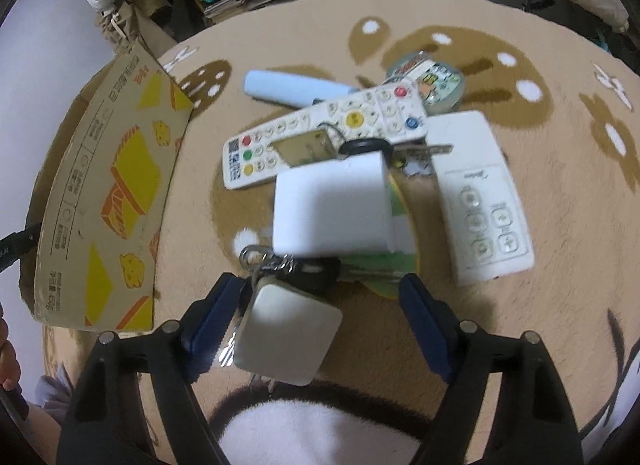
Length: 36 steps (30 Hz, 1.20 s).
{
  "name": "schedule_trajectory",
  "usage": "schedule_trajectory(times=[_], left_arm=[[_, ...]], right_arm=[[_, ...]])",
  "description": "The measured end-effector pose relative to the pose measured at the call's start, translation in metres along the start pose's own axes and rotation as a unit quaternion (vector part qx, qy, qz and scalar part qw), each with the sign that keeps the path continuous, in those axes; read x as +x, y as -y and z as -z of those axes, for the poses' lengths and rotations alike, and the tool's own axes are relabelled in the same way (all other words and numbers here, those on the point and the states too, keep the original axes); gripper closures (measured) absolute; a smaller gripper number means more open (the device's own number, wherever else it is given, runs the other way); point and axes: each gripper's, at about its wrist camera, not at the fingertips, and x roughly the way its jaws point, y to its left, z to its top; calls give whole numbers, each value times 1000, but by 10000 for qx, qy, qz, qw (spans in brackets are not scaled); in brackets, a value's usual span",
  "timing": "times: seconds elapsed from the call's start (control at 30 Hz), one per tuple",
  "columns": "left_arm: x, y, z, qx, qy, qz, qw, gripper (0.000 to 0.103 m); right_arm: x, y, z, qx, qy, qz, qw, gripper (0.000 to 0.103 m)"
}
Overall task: Organize rigid objects
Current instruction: 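Grasp the box wall with the left tool while the right tool grasps a white adapter, then lift the white adapter with the right tool and drop it into the box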
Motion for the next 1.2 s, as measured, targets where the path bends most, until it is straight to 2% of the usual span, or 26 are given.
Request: schedule_trajectory(times=[0.03, 0.1, 0.2, 0.23, 0.3, 0.4, 0.63, 0.8, 1.2], left_arm=[[0, 0, 0, -15, -4, 39, 10000, 73], [0, 0, 1, -8, -9, 31, 10000, 74], [1, -1, 1, -10, -34, -8, 10000, 74], [1, -1, 1, -42, -35, -8, 10000, 74], [1, -3, 1, -66, -42, 8, 10000, 74], [2, -2, 1, -45, -24, -57, 10000, 74], [3, 1, 2, 85, -11, -195, 9998, 75], [3, 1, 1, 77, -32, -179, 9998, 75], [6, 0, 0, 93, -72, -126, 9999, 75]], right_arm=[[1, -1, 1, -5, -41, -31, 10000, 19], [6, -4, 3, -31, -151, -92, 9998, 28], [11, -4, 5, 139, -366, -444, 9982, 28], [12, -5, 6, 132, -369, -448, 9982, 29], [11, -10, 6, -17, -321, -304, 9990, 45], [10, -11, 7, -50, -280, -326, 9991, 48], [-25, -31, 5, -580, 709, 119, 9957, 53], [-51, -40, -6, -632, 1117, 3, 9917, 53], [-91, -86, -61, -984, 1844, -207, 9777, 53]])
